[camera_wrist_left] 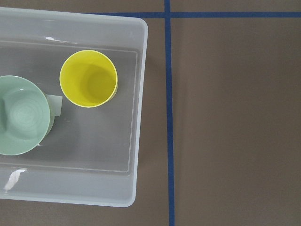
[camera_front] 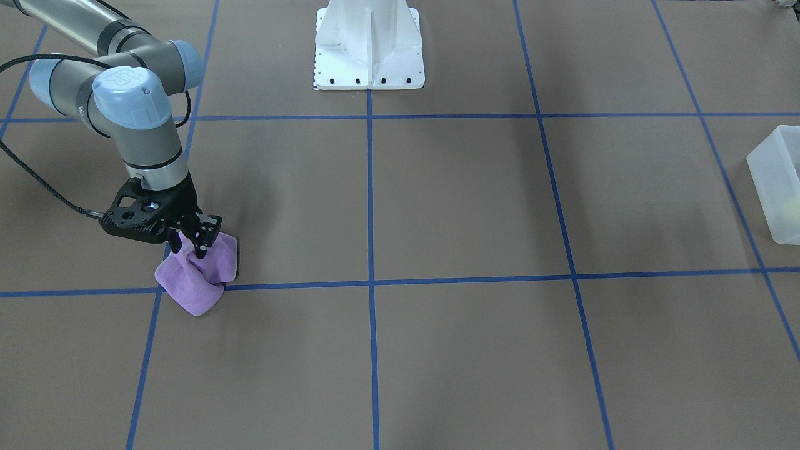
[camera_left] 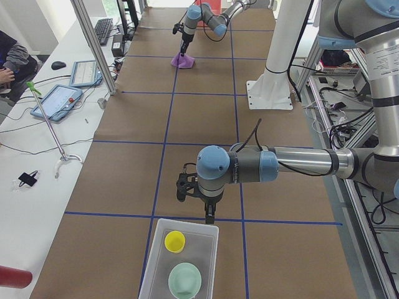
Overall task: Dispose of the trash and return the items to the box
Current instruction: 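Lift the purple cloth with the right gripper and carry it toward the pink bin, then lower the purple cloth into the pink bin with the right gripper, then open the right gripper to drop the cloth and raise it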
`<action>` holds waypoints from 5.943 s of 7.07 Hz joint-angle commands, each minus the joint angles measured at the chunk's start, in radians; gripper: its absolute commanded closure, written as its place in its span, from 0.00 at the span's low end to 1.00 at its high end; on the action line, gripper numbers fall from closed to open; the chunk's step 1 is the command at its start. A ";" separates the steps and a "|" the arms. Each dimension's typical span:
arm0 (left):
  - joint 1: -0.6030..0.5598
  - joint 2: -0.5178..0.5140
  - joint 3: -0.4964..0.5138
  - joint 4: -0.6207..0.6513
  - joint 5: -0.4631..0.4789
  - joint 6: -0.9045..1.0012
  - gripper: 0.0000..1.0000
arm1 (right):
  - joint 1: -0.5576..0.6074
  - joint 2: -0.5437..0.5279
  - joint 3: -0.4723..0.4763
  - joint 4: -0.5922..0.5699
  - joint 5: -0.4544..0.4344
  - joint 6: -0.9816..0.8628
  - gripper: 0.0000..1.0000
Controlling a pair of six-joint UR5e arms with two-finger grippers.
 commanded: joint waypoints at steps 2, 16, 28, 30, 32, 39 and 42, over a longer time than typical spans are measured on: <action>0.000 -0.004 0.003 0.000 0.000 0.000 0.02 | 0.014 0.015 -0.008 0.000 -0.001 0.000 0.92; 0.005 -0.003 -0.003 0.015 0.098 -0.011 0.02 | 0.996 -0.347 -0.016 -0.265 0.525 -1.414 1.00; 0.003 -0.010 -0.020 0.011 0.096 -0.008 0.02 | 1.009 -0.529 -0.158 -0.023 0.611 -1.434 0.00; 0.005 -0.010 -0.025 0.011 0.096 -0.009 0.02 | 0.972 -0.501 -0.049 -0.044 0.620 -1.311 0.00; 0.005 -0.010 -0.025 0.011 0.096 -0.008 0.02 | 0.899 -0.444 0.066 -0.185 0.608 -1.187 0.00; 0.000 0.008 -0.020 0.020 0.098 0.000 0.02 | 0.751 -0.467 0.133 -0.238 0.498 -1.050 0.00; 0.002 0.011 -0.040 0.015 0.095 0.000 0.02 | 0.751 -0.522 0.136 -0.232 0.444 -1.055 0.00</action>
